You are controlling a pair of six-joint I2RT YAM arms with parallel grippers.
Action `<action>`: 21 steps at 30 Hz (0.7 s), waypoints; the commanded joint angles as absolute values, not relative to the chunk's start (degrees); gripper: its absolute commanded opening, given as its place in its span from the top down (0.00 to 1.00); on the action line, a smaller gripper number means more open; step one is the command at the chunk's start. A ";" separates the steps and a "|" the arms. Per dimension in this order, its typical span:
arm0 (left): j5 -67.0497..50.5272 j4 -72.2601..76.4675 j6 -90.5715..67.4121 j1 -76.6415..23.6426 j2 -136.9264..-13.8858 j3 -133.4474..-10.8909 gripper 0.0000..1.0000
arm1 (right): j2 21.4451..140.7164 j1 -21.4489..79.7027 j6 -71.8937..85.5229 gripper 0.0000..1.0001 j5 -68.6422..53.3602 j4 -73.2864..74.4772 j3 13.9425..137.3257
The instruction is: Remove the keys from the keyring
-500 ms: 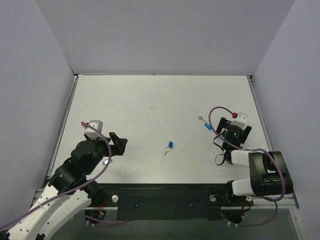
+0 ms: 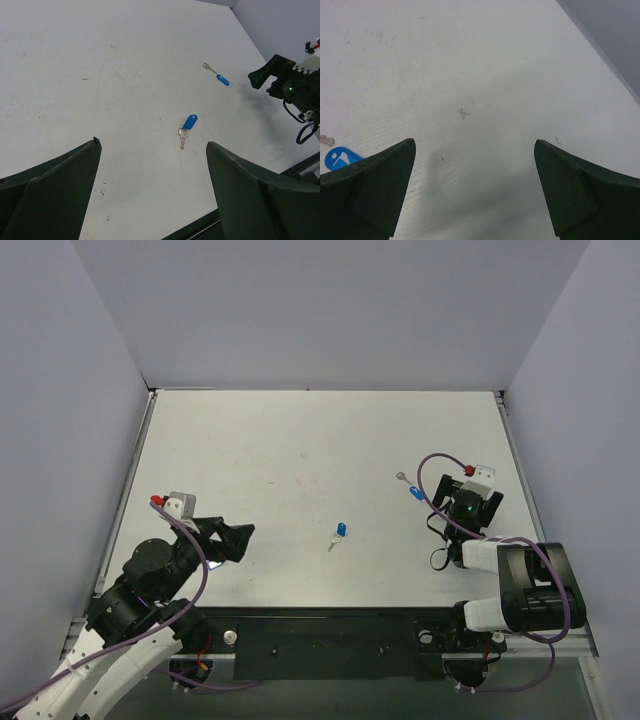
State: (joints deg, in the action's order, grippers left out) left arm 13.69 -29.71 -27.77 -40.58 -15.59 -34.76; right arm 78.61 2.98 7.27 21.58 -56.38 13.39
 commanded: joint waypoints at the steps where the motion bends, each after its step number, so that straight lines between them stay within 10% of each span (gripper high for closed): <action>1: 9.93 -25.23 -25.75 -40.96 -15.03 -34.45 0.03 | 78.31 2.72 7.91 0.00 21.53 -59.15 14.68; 21: 7.73 -25.13 -24.70 -43.77 -18.89 -34.72 0.03 | 78.22 2.81 7.82 0.00 21.62 -59.06 14.68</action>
